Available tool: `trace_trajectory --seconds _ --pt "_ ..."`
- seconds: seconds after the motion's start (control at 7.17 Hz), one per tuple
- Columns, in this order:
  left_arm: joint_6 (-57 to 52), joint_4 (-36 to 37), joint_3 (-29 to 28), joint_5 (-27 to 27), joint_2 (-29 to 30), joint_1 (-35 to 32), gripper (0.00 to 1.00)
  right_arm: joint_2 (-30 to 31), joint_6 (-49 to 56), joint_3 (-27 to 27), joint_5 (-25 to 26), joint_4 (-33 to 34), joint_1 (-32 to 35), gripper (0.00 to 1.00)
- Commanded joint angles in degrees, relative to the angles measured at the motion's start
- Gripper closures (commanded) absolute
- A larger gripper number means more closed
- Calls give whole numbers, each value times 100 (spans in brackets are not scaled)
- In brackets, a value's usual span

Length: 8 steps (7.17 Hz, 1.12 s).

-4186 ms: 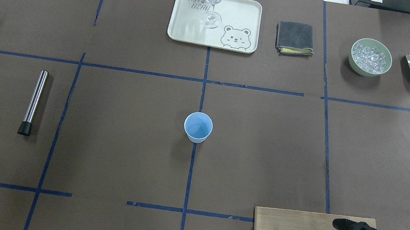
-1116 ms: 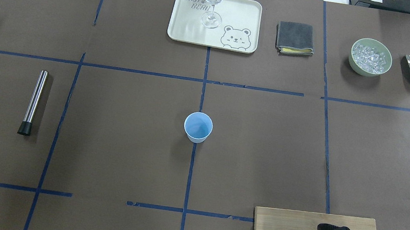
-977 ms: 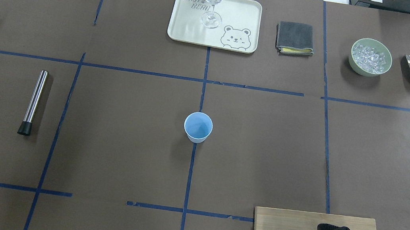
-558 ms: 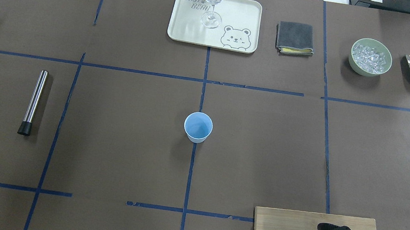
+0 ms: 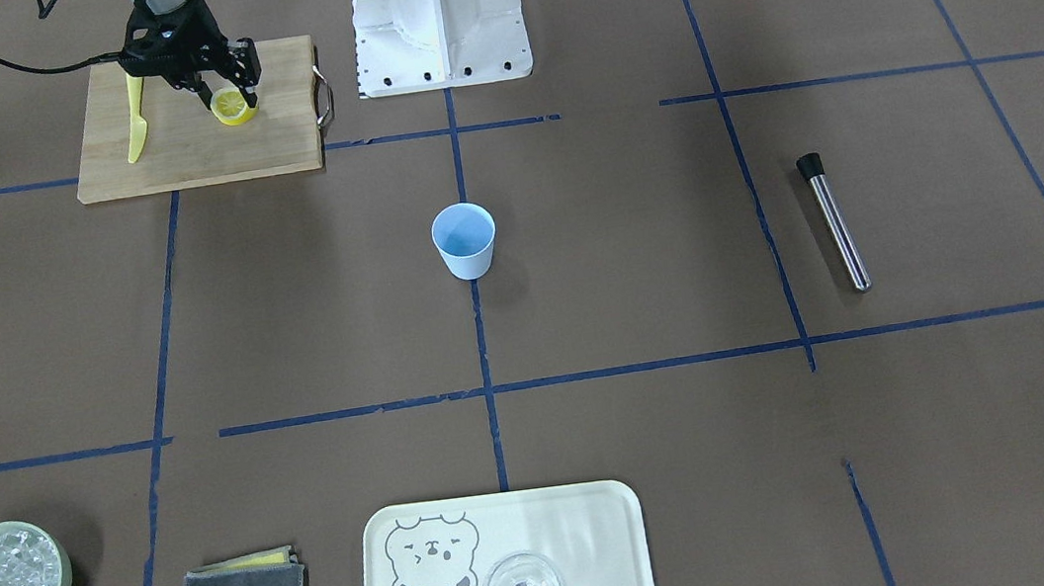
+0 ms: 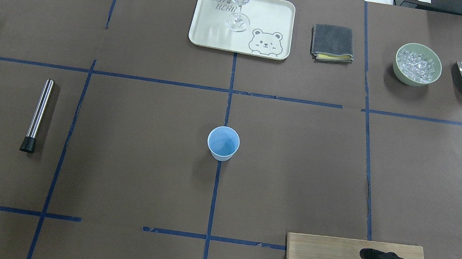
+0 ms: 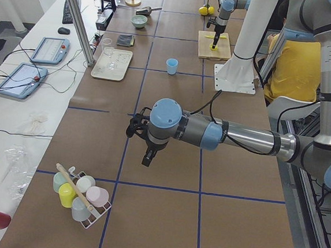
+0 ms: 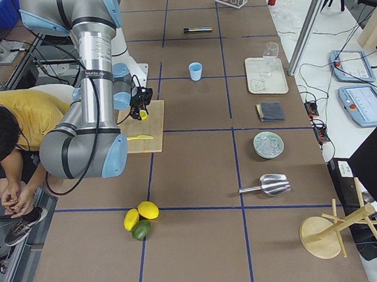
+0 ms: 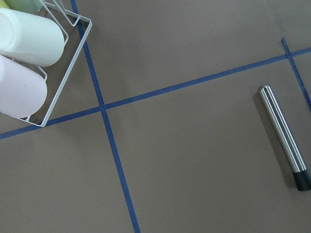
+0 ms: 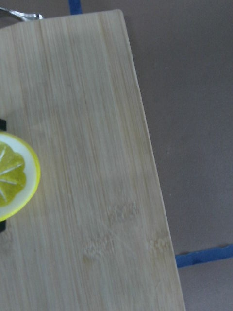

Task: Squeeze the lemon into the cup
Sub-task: 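Close the right gripper on the lemon slice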

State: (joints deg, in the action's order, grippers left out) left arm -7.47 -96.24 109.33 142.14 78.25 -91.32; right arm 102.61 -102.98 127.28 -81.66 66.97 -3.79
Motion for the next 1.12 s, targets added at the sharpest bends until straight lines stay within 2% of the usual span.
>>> trace_trajectory --seconds 0.0,0.98 --pt "0 0 10 15 -3 0 0 22 -2 68 1 0 10 50" --pt "0 0 27 112 -73 0 0 514 -2 587 1 0 19 49"
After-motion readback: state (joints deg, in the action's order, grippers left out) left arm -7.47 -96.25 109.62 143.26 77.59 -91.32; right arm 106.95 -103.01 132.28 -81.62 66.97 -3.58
